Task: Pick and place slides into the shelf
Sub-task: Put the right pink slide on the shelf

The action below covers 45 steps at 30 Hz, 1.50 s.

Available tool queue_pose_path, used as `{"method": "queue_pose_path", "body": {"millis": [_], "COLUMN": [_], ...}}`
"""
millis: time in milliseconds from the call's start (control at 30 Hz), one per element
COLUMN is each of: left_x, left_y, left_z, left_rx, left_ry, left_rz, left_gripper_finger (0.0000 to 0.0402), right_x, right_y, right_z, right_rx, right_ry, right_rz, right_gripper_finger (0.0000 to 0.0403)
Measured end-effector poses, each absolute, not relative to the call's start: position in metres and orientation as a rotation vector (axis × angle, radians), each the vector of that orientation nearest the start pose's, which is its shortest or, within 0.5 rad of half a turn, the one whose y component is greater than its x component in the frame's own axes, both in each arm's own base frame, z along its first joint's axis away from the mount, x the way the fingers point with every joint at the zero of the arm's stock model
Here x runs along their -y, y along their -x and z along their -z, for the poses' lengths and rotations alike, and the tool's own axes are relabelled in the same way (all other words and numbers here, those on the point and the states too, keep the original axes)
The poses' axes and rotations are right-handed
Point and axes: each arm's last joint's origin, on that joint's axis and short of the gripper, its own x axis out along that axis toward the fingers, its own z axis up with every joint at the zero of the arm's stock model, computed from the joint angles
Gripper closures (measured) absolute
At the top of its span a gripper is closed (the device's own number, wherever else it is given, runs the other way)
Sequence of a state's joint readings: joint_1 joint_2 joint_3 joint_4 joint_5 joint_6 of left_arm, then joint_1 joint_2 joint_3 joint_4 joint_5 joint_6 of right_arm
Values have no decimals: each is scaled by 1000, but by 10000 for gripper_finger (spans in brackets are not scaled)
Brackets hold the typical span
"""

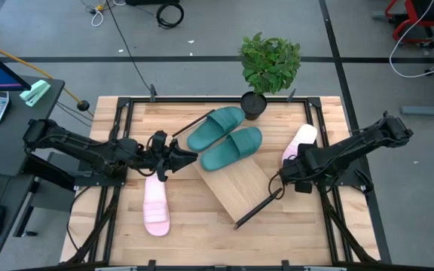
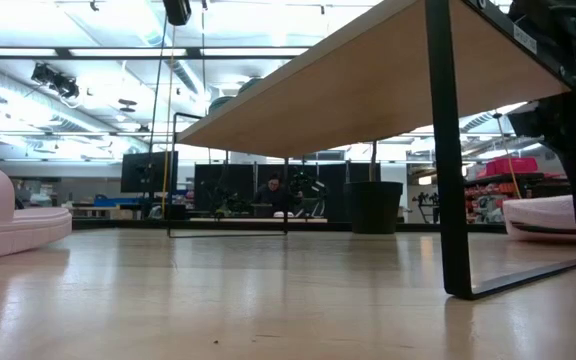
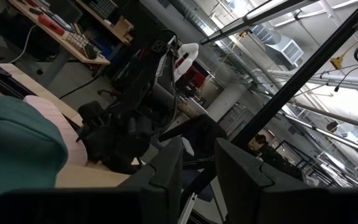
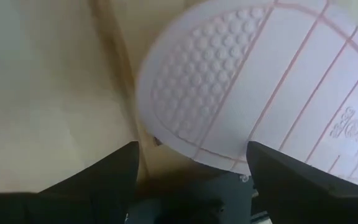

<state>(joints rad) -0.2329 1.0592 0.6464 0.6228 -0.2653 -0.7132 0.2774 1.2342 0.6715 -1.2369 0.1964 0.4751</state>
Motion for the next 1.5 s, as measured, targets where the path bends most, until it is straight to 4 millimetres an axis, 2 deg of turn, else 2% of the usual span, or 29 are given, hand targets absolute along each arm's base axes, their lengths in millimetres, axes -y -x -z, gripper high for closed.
{"method": "queue_pose_path", "body": {"millis": [167,300,567,767,967,1133,1333,1500], "left_x": [46,46,46,46,46,46,46,46], "left_y": [-228,-228,-228,-228,-228,-228,-228,-228], "left_z": [-310,-310,-310,-310,-310,-310,-310,-311], "left_rx": [207,207,207,207,207,208,208,209], "left_ry": [761,759,744,749,752,752,753,763], "left_rz": [42,41,40,40,41,41,40,41], "left_gripper_finger": [301,299,303,301,305,302,303,301], "right_x": [-43,-47,-40,-32,-27,-14,9,33], "right_y": [-143,-142,-144,-140,-126,-113,-103,-101], "right_z": [-184,-184,-184,-188,-213,-235,-247,-256], "right_rx": [-1659,-1656,-1632,-1635,-1665,-1612,-1544,-1513], "right_ry": [150,169,131,108,111,-77,-436,-556], "right_rz": [252,235,392,447,477,640,807,863], "right_gripper_finger": [106,109,110,110,110,110,110,110]}}
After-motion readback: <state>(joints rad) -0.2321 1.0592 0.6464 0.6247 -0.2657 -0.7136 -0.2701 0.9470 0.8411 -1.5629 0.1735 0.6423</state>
